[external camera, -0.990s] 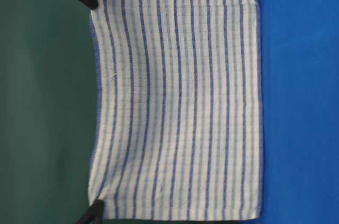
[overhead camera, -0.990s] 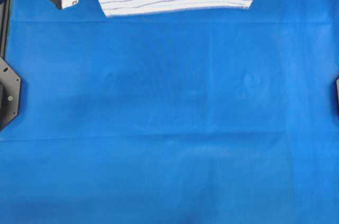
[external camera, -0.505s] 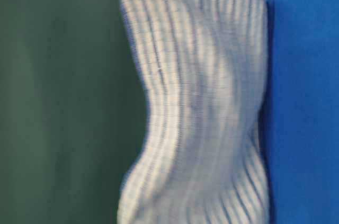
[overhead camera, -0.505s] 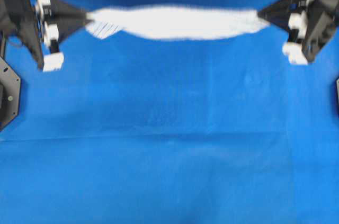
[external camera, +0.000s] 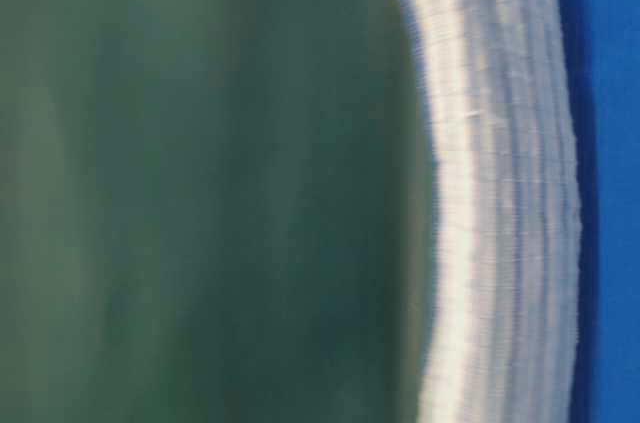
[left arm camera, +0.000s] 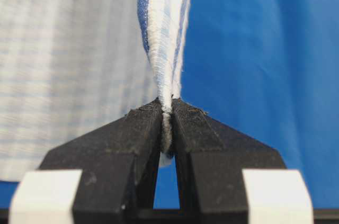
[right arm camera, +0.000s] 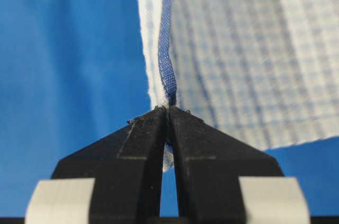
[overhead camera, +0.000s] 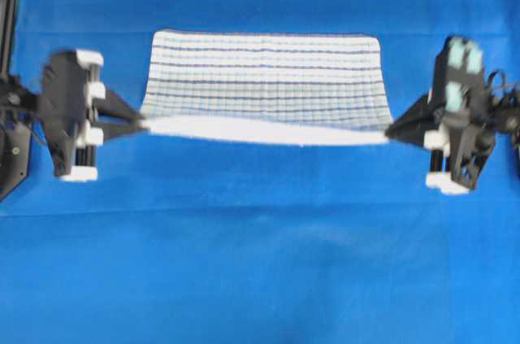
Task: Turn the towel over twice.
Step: 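Swing the held edge down toward the near side, flipping the towel, then lay the towel flat and open both grippers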
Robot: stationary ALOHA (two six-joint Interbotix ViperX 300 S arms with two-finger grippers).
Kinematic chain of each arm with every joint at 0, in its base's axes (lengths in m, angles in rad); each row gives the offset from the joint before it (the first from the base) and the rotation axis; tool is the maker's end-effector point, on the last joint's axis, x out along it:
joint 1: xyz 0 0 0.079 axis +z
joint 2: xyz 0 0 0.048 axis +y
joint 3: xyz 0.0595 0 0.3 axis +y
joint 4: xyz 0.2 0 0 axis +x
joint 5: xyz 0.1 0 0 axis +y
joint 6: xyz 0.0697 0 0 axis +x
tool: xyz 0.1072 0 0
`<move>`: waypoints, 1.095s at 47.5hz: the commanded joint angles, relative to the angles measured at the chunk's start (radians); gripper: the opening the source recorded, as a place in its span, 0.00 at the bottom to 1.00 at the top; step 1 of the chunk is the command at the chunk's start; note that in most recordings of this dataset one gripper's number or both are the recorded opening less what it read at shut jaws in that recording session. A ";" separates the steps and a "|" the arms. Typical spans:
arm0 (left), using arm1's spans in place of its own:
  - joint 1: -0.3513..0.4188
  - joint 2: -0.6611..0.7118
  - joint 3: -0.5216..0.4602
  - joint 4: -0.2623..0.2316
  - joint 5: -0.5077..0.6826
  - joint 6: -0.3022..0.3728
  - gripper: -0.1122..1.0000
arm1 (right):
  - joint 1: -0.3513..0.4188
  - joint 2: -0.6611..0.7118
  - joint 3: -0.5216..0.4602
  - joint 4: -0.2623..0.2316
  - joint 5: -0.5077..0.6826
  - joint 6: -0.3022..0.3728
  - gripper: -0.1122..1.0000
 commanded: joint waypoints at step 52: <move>-0.164 0.230 -0.129 -0.002 0.003 -0.132 0.71 | 0.098 0.150 -0.005 -0.005 -0.074 0.046 0.63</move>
